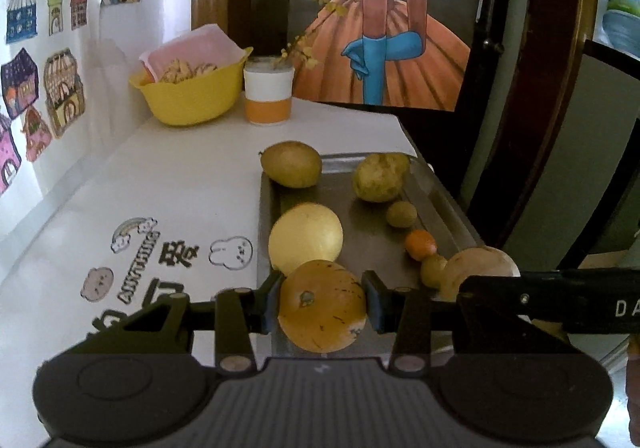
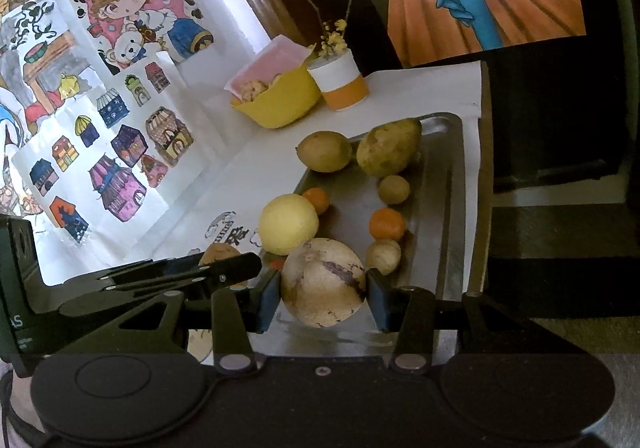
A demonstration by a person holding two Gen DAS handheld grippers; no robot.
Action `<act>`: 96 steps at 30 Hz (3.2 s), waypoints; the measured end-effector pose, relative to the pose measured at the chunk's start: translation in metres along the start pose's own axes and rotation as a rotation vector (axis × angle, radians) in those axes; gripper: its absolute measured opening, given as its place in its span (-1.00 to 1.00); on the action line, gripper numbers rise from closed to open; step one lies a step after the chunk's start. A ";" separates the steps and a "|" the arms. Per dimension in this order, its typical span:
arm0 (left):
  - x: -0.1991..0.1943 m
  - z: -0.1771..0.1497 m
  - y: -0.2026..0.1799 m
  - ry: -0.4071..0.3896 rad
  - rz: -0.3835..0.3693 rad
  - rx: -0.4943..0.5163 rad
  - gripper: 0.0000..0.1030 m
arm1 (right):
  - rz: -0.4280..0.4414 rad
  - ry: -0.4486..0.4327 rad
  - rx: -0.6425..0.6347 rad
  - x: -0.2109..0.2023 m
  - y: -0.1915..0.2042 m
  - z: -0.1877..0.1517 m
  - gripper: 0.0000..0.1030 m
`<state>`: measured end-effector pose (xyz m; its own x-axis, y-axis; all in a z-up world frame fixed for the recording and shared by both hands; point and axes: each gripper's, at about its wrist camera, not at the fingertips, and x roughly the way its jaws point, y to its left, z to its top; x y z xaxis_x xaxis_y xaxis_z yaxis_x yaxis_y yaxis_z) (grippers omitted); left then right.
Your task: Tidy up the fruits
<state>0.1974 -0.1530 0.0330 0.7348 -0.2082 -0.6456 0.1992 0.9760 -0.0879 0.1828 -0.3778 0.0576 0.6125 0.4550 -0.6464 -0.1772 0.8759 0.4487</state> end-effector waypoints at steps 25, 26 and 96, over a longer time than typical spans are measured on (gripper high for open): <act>0.019 -0.024 -0.001 0.065 -0.011 -0.047 -0.11 | -0.089 0.002 -0.074 0.017 -0.012 -0.021 -0.07; 0.020 -0.025 0.000 0.067 -0.009 -0.049 -0.11 | -0.091 0.002 -0.081 0.018 -0.011 -0.022 -0.07; -0.139 -0.124 0.089 -0.228 0.106 -0.189 0.99 | -0.253 -0.341 -0.226 -0.068 0.121 -0.147 0.99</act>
<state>0.0327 -0.0294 0.0204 0.8758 -0.0922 -0.4737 0.0050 0.9833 -0.1822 0.0064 -0.2790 0.0658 0.8689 0.1774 -0.4622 -0.1295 0.9825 0.1336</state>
